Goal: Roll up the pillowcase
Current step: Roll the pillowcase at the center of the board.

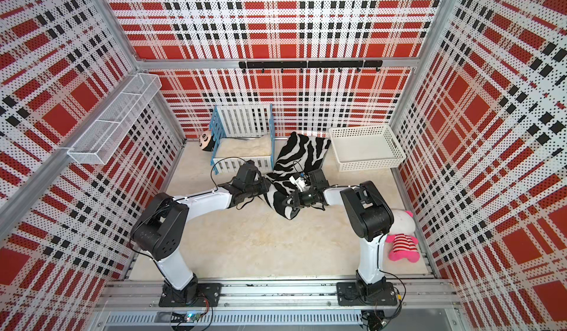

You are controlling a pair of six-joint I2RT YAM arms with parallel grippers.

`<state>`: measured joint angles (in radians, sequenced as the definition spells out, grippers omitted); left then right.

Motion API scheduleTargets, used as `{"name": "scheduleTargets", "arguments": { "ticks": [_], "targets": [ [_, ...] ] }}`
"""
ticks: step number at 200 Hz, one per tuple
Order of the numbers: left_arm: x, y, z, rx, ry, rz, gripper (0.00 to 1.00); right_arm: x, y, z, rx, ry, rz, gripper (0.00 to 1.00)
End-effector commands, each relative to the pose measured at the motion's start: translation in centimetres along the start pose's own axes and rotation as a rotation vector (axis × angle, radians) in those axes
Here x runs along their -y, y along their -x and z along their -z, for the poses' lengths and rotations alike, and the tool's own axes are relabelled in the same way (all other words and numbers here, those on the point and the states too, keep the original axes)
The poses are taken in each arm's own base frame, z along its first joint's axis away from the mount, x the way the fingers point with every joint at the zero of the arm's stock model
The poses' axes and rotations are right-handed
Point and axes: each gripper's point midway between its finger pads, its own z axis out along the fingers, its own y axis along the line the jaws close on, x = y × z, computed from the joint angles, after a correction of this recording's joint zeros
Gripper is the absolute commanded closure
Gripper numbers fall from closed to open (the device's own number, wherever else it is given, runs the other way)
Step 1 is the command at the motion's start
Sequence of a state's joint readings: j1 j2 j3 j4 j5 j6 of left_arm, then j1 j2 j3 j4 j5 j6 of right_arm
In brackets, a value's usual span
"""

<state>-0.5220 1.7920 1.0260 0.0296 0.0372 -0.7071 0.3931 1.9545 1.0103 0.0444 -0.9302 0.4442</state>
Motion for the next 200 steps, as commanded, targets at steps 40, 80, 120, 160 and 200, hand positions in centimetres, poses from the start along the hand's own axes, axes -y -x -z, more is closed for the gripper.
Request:
{"name": "scheduleTargets", "arguments": {
  "ticks": [40,80,120,160,200],
  "targets": [
    [-1.0,-2.2,-2.1,-0.059,0.037,0.02,0.75,1.4,2.9,4.4,0.133,-0.359,0.156,0.54],
    [-0.7,-2.2,-2.4,-0.063,0.031,0.02,0.76,-1.5,6.1,8.1,0.3,-0.69,0.496,0.32],
    [-0.4,-2.3,-2.9,-0.071,0.024,0.017,0.76,-5.5,5.3,6.0,0.326,-0.751,0.832,0.13],
    [-0.4,-2.4,-2.9,-0.074,0.02,0.015,0.76,-6.3,2.8,1.3,0.188,-0.67,1.066,0.06],
    [-0.3,-2.3,-2.7,-0.072,0.016,0.016,0.76,-3.3,2.6,-0.9,0.074,-0.748,1.096,0.04]
  ]
}}
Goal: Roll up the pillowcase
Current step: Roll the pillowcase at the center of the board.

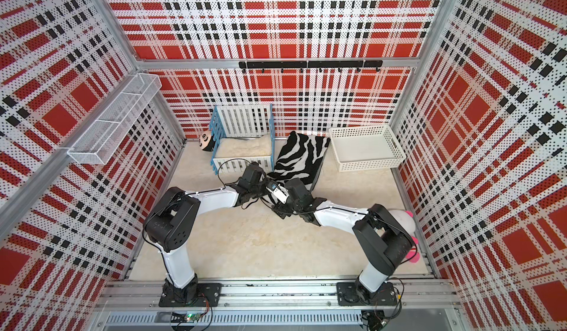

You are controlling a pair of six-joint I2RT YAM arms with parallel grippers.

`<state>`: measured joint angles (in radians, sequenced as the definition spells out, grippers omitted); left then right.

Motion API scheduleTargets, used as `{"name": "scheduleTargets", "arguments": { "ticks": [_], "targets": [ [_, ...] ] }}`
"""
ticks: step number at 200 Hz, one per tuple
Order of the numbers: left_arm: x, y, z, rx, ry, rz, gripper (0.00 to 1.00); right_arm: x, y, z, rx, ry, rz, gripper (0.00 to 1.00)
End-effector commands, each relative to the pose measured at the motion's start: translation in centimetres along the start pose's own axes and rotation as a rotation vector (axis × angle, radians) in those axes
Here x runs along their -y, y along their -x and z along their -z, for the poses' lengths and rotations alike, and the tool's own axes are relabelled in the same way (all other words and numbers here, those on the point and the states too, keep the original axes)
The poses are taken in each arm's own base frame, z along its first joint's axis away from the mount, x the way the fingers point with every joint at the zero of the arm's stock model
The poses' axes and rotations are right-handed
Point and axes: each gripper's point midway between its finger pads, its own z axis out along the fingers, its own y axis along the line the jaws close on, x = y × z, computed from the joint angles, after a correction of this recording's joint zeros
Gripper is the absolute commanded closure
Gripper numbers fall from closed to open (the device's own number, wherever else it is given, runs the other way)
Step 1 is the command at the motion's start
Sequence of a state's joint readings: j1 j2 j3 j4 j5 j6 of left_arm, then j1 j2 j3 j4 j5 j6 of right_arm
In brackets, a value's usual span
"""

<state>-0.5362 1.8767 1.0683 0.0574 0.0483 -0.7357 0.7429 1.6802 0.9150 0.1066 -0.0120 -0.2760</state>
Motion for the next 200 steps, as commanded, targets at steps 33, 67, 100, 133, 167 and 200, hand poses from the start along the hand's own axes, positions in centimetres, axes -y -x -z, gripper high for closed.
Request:
{"name": "scheduleTargets", "arguments": {
  "ticks": [33,67,100,133,167,200],
  "targets": [
    [-0.6,-1.2,-0.4,-0.04,0.022,-0.002,0.76,0.1,-2.5,-2.4,-0.097,-0.034,0.075,0.12],
    [-0.7,-0.6,0.1,-0.03,0.017,0.012,0.76,-0.9,-4.3,-3.2,-0.161,0.006,0.02,0.48],
    [-0.5,1.0,1.4,0.001,-0.006,0.036,0.76,-1.8,-5.6,-3.4,-0.201,0.044,-0.022,0.74],
    [0.0,3.8,4.3,0.059,-0.042,0.063,0.75,-3.6,-4.7,-2.8,-0.185,0.155,-0.096,0.97],
    [-0.8,6.9,8.4,0.143,-0.05,0.092,0.74,-6.8,-2.4,-1.4,-0.13,0.36,-0.233,1.0],
    [-2.6,8.4,11.6,0.205,-0.035,0.12,0.74,-8.6,-1.3,-0.1,-0.108,0.502,-0.395,1.0]
  ]
}}
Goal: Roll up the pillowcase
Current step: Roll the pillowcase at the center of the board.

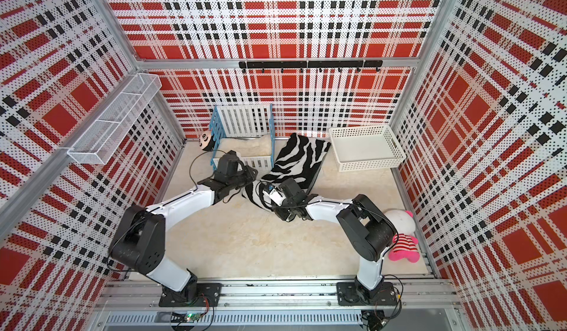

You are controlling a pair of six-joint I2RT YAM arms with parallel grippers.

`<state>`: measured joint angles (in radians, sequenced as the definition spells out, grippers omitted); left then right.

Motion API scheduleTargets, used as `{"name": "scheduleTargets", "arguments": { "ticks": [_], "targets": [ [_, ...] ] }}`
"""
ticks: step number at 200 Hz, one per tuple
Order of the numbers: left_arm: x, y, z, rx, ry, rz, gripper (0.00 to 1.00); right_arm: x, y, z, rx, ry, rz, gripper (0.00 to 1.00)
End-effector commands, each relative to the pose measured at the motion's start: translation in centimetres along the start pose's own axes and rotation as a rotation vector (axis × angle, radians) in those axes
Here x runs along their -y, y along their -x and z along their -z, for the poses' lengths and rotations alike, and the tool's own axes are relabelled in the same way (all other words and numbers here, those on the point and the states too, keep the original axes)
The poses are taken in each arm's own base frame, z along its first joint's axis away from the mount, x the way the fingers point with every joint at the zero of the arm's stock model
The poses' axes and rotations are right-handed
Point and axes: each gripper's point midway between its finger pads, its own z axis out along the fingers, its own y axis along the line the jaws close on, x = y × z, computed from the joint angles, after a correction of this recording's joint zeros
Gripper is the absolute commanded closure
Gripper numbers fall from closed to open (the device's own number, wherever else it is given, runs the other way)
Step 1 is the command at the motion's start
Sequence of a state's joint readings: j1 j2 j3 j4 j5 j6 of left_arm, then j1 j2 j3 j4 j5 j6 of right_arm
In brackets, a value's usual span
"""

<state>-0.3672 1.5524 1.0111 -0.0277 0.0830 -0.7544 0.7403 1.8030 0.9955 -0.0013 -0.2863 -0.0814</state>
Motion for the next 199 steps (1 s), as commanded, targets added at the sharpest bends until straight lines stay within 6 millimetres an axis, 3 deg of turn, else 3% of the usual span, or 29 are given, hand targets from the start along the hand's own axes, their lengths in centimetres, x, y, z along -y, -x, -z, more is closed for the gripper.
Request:
{"name": "scheduleTargets", "arguments": {
  "ticks": [1,38,91,152,173,199],
  "targets": [
    [-1.6,0.2,1.6,0.004,0.026,0.008,0.74,-3.7,-0.7,0.9,-0.023,0.212,-0.18,1.0],
    [-1.9,-0.2,3.1,0.009,0.029,-0.002,0.73,-2.2,0.2,2.0,0.027,0.367,-0.434,1.0],
    [-0.8,-3.4,2.0,-0.043,0.034,-0.06,0.73,1.9,-0.1,2.4,0.085,0.463,-0.686,1.0],
    [1.1,-8.3,-2.5,-0.158,0.031,-0.137,0.73,3.9,-2.3,1.2,0.032,0.467,-0.787,1.0],
    [0.7,-10.0,-4.6,-0.195,0.053,-0.146,0.74,4.5,-2.7,1.0,0.027,0.441,-0.776,0.92],
    [-1.3,-11.4,-6.4,-0.225,0.115,-0.112,0.75,5.3,-2.6,0.7,0.004,0.402,-0.729,0.8]
  ]
}}
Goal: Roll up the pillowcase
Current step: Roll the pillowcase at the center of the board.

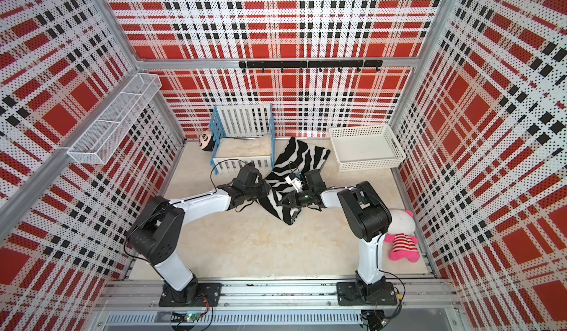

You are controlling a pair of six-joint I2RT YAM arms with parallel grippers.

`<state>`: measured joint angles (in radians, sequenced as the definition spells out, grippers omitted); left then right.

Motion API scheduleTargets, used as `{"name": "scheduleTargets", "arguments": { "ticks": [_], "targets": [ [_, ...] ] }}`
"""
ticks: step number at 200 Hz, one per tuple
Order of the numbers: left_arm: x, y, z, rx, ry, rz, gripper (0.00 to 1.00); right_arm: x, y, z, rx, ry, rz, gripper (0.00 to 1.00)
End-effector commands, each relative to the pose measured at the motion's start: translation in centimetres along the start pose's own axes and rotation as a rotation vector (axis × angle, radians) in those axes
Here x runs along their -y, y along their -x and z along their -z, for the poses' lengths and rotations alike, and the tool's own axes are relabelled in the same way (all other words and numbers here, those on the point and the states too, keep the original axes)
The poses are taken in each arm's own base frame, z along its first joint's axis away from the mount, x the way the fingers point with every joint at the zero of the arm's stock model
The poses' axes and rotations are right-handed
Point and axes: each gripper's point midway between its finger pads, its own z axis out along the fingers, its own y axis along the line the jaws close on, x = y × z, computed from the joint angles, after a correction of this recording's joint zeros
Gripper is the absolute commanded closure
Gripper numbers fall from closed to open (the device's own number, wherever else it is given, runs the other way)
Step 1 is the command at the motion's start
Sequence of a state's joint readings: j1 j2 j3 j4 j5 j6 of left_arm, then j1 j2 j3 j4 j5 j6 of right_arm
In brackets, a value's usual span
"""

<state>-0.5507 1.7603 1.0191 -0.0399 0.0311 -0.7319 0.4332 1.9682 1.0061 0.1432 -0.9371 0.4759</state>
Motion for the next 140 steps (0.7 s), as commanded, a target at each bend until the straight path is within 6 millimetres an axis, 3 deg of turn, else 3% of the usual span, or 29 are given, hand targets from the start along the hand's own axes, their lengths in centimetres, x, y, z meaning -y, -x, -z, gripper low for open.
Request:
{"name": "scheduleTargets", "arguments": {
  "ticks": [1,17,25,30,61,88,110,140],
  "targets": [
    [-0.5,-0.4,-1.5,-0.009,0.028,0.017,0.75,2.1,-0.4,-0.1,-0.036,-0.074,0.0,0.79],
    [-0.9,-0.9,-2.3,-0.024,0.041,0.022,0.76,1.9,0.6,0.5,-0.015,-0.122,0.053,0.61],
    [-1.1,-1.1,-2.5,-0.03,0.046,0.024,0.76,1.6,1.4,1.1,0.005,-0.159,0.089,0.18],
    [-1.1,-1.1,-2.6,-0.031,0.046,0.024,0.76,1.6,1.8,1.5,0.022,-0.197,0.108,0.07],
    [-1.0,-1.1,-3.1,-0.032,0.045,0.026,0.76,-0.5,4.7,5.0,0.122,-0.36,0.286,0.04],
    [-0.8,-1.2,-3.6,-0.041,0.038,0.026,0.76,-2.0,5.6,7.6,0.179,-0.596,0.497,0.03],
    [-0.7,-1.2,-4.0,-0.045,0.032,0.032,0.76,-3.3,4.5,8.0,0.188,-0.761,0.698,0.02],
    [-0.3,-0.7,-4.5,-0.044,0.018,0.041,0.76,-3.8,1.6,5.9,0.112,-0.818,0.87,0.01]
  ]
}}
